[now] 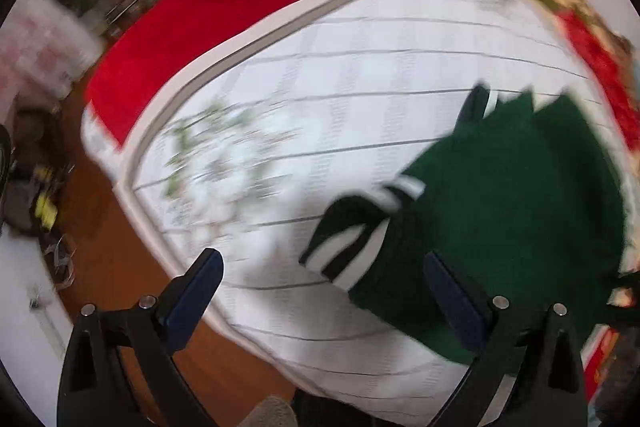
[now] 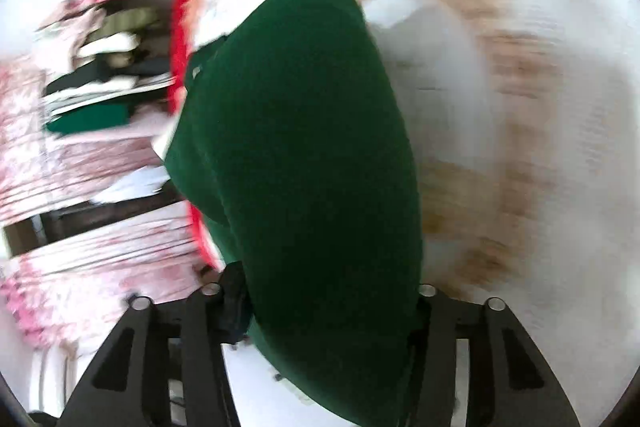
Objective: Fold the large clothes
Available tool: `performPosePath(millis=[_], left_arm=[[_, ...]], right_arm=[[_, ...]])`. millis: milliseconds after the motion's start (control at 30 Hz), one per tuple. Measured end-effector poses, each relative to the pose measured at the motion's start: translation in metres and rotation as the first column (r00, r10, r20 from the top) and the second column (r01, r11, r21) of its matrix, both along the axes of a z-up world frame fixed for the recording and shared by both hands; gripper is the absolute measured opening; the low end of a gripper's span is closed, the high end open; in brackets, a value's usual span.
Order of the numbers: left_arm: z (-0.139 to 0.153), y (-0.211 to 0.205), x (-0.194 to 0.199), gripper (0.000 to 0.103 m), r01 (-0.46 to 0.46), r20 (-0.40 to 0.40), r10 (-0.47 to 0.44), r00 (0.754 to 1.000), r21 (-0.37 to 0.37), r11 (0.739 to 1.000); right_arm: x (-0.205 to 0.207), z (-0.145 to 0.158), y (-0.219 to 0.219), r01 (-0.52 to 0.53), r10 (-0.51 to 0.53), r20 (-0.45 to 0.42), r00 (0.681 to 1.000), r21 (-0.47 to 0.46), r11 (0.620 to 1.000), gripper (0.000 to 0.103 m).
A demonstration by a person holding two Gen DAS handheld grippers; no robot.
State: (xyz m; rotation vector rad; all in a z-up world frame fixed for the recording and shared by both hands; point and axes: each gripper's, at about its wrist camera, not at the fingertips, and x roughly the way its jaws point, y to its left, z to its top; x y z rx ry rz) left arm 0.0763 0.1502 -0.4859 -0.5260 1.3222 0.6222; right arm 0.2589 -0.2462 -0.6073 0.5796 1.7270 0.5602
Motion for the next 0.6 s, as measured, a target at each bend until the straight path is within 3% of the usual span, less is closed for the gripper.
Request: performPosePath(millis=[33, 67, 133, 233, 300, 400, 433, 467, 500, 600], left_arm=[[0.005, -0.01, 0.012, 0.103, 0.031, 0.019, -0.031, 0.999, -0.003, 0.999], [0.009, -0.021, 0.027, 0.103, 0.065, 0.041, -0.065, 0.997, -0.005, 0.998], [0.014, -0.039, 0.058, 0.103, 0.114, 0.066, -0.114, 0.991, 0.001, 0.993], [0.014, -0.057, 0.099, 0.103, 0.18, 0.095, -0.178, 0.979, -0.01, 0.984], [0.015, -0.072, 0.134, 0.103, 0.243, 0.108, -0.243, 0.964, 0.011, 0.97], [0.012, -0.086, 0.169, 0.103, 0.3, 0.109, -0.304, 0.947, 0.046, 0.953], [0.008, -0.09, 0.18, 0.103, 0.318, 0.103, -0.323, 0.941, 0.057, 0.946], [0.004, -0.093, 0.189, 0.103, 0.33, 0.094, -0.336, 0.937, 0.071, 0.941], [0.001, -0.096, 0.195, 0.103, 0.339, 0.086, -0.345, 0.935, 0.078, 0.938], [-0.017, -0.103, 0.209, 0.103, 0.368, 0.04, -0.373, 0.927, 0.087, 0.926]], right_arm=[[-0.002, 0.0, -0.019, -0.008, 0.007, -0.004, 1.0, -0.098, 0.995, 0.081], [-0.002, 0.003, -0.033, -0.017, 0.017, 0.001, 1.0, -0.174, 0.985, 0.082], [0.002, 0.017, -0.05, -0.019, 0.026, 0.023, 0.999, -0.241, 0.97, 0.082], [0.01, 0.061, -0.053, 0.001, 0.061, 0.169, 0.984, -0.345, 0.939, 0.082], [0.02, 0.091, -0.037, 0.027, 0.071, 0.254, 0.965, -0.363, 0.932, 0.082], [0.037, 0.114, -0.003, 0.016, 0.058, 0.309, 0.949, -0.233, 0.972, 0.081], [0.045, 0.112, 0.013, 0.002, 0.067, 0.302, 0.951, -0.222, 0.975, 0.071], [0.054, 0.1, 0.029, -0.017, 0.08, 0.278, 0.957, -0.222, 0.975, 0.048], [0.062, 0.081, 0.035, -0.022, 0.086, 0.253, 0.964, -0.244, 0.969, 0.04], [0.082, 0.023, 0.05, -0.033, 0.098, 0.182, 0.978, -0.33, 0.943, 0.033]])
